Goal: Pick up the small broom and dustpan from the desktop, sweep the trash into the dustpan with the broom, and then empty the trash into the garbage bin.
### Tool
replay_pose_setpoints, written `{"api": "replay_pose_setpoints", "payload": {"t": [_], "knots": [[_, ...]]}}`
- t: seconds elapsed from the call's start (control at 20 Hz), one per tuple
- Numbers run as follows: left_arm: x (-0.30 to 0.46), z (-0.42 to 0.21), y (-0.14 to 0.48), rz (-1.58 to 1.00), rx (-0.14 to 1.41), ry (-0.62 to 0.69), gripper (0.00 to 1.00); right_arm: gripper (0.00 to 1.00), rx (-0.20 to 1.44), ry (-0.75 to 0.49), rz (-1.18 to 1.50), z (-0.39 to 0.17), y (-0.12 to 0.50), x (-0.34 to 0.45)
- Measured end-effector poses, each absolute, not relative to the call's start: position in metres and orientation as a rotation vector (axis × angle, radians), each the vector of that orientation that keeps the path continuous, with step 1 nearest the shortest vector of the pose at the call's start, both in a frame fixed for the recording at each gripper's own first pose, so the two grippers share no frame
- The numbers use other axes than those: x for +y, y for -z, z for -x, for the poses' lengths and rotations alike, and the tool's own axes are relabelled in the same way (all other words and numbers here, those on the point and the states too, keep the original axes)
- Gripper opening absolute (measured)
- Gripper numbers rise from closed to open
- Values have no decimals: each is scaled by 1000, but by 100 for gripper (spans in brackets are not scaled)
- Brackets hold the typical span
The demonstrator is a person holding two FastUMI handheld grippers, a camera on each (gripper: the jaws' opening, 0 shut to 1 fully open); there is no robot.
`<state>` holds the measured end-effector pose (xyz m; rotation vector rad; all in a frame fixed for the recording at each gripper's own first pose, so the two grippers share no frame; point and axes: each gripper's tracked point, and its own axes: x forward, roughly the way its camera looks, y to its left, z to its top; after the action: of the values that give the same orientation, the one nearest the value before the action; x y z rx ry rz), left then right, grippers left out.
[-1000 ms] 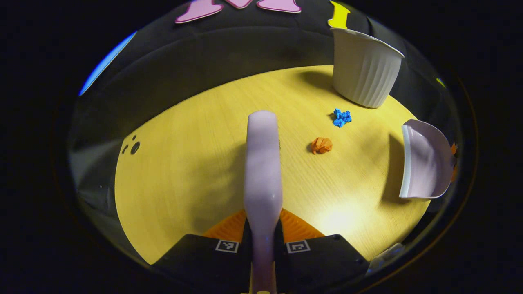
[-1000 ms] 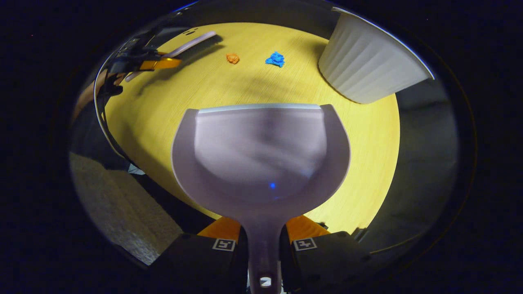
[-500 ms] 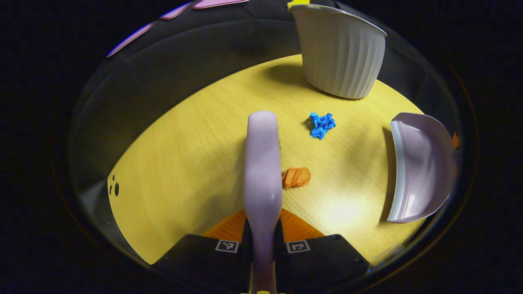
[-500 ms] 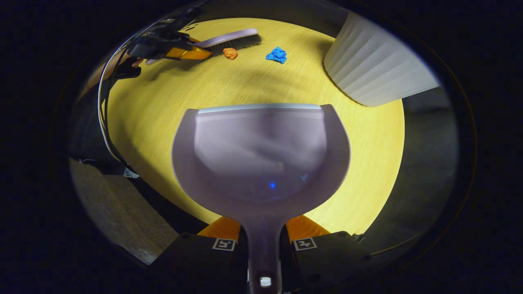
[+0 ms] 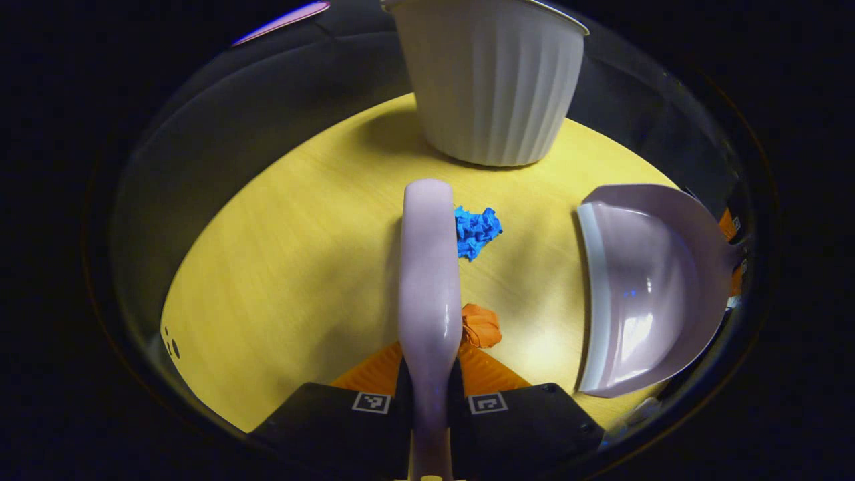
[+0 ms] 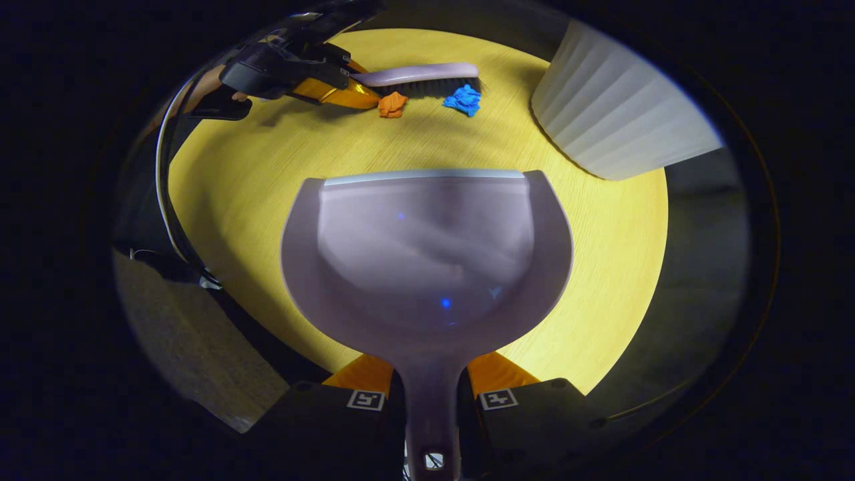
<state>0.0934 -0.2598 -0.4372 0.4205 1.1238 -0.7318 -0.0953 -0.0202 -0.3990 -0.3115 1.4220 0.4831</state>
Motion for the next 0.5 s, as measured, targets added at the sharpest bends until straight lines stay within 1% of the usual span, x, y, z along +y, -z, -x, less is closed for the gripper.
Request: {"api": "replay_pose_setpoints", "payload": {"t": [0.05,0.1,0.15,0.25,0.3,0.35,0.4,0.45,0.5], "knots": [[-263,-88,435,-414,1132,753,28,36,1426,-485,306,94,400,-18],[-267,-83,431,-406,1146,771,29,36,1422,-488,289,94,398,-17],[-273,-78,429,-398,1162,789,28,36,1421,-493,281,95,400,-19],[-279,-64,424,-384,1195,819,29,36,1413,-510,286,98,399,-22],[-282,-57,420,-372,1212,832,27,31,1407,-519,287,99,398,-22],[-285,-52,416,-355,1231,841,28,31,1400,-527,287,101,398,-23],[-288,-46,413,-330,1250,846,27,31,1394,-533,288,103,399,-24],[-293,-37,408,-290,1270,852,28,36,1388,-539,290,104,398,-25],[-297,-32,402,-242,1292,863,28,31,1380,-546,289,106,397,-25]]}}
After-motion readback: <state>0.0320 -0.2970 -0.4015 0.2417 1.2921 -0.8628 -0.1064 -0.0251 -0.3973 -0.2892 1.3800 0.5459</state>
